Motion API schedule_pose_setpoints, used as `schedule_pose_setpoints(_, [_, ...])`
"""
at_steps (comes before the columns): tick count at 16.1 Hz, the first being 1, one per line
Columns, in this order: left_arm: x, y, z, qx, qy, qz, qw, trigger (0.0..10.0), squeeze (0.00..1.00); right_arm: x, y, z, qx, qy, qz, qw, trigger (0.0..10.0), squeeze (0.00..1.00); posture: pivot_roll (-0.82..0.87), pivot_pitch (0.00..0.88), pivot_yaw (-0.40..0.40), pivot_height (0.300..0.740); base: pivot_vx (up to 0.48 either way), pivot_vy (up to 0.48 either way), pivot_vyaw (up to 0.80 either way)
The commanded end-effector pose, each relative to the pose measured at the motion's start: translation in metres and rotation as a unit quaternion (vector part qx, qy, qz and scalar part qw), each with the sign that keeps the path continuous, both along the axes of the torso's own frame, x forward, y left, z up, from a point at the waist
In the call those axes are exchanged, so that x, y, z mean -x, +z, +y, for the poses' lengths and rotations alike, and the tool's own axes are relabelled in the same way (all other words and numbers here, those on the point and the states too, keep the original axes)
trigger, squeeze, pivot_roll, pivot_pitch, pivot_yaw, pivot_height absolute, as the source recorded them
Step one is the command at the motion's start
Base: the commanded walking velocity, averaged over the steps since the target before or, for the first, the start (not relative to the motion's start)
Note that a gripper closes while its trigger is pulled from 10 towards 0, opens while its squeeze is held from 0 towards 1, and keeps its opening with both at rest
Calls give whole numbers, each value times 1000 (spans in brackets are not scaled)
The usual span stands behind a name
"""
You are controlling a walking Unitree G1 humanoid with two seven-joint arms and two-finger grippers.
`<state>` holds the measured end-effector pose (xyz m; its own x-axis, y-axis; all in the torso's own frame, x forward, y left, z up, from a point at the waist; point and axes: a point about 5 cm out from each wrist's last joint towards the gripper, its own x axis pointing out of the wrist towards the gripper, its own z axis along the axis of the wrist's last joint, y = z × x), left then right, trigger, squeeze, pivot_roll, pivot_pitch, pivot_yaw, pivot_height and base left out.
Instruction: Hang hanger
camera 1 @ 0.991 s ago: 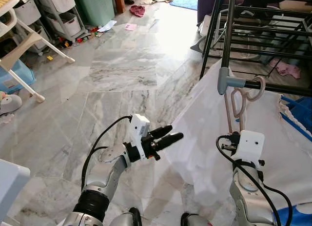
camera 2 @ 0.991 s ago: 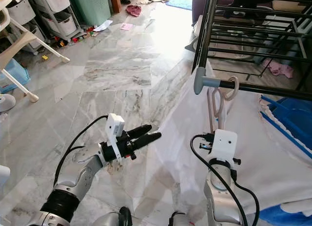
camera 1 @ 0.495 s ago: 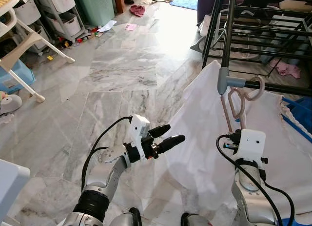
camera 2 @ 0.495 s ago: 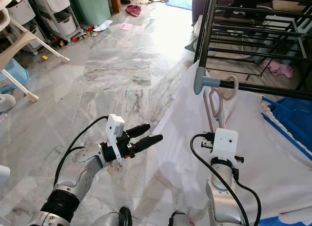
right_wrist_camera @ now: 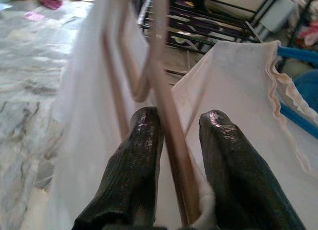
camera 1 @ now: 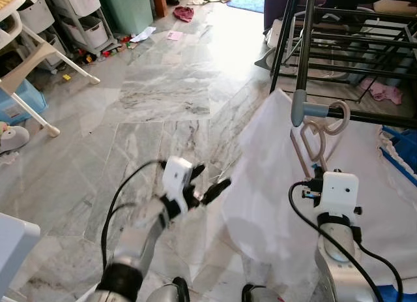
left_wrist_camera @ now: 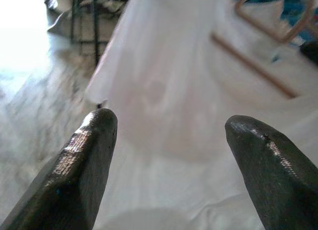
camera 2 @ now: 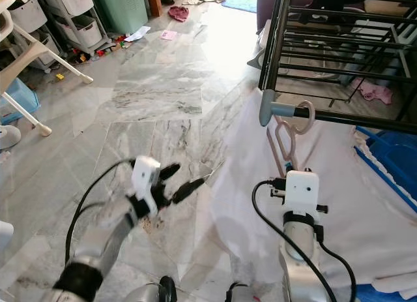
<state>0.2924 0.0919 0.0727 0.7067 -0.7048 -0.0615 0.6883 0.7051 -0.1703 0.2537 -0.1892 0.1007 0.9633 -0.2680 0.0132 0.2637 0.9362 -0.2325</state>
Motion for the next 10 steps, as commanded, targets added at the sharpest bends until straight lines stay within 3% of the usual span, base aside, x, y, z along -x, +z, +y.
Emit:
schedule_pose_setpoints(1, [2, -2, 2, -14, 6, -5, 1000, 10000, 0, 4, 1, 4, 11, 15, -3, 1000, 10000, 0, -145, 190, 80, 740, 0, 0, 0])
schedule_pose_setpoints(6, [0, -3, 1, -21, 14, -10, 1000, 10000, 0, 9, -1, 4, 34, 22, -1, 999, 10000, 0, -146, 189, 78, 740, 0, 0, 0])
schedule_pose_setpoints(8, [-2, 1, 7, -28, 47, -33, 998, 10000, 0, 13, 8, 3, 62, 14, -24, 998, 10000, 0, -146, 187, 81, 740, 0, 0, 0])
schedule_pose_setpoints(9, [-3, 2, 9, -31, 59, -38, 997, 10000, 0, 13, 10, 3, 64, 11, -31, 997, 10000, 118, -146, 185, 81, 740, 0, 0, 0])
schedule_pose_setpoints(10, [-2, 2, 12, -33, 71, -42, 996, 10000, 0, 15, 13, 3, 70, 11, -40, 997, 10000, 1000, -146, 185, 81, 740, 0, 0, 0])
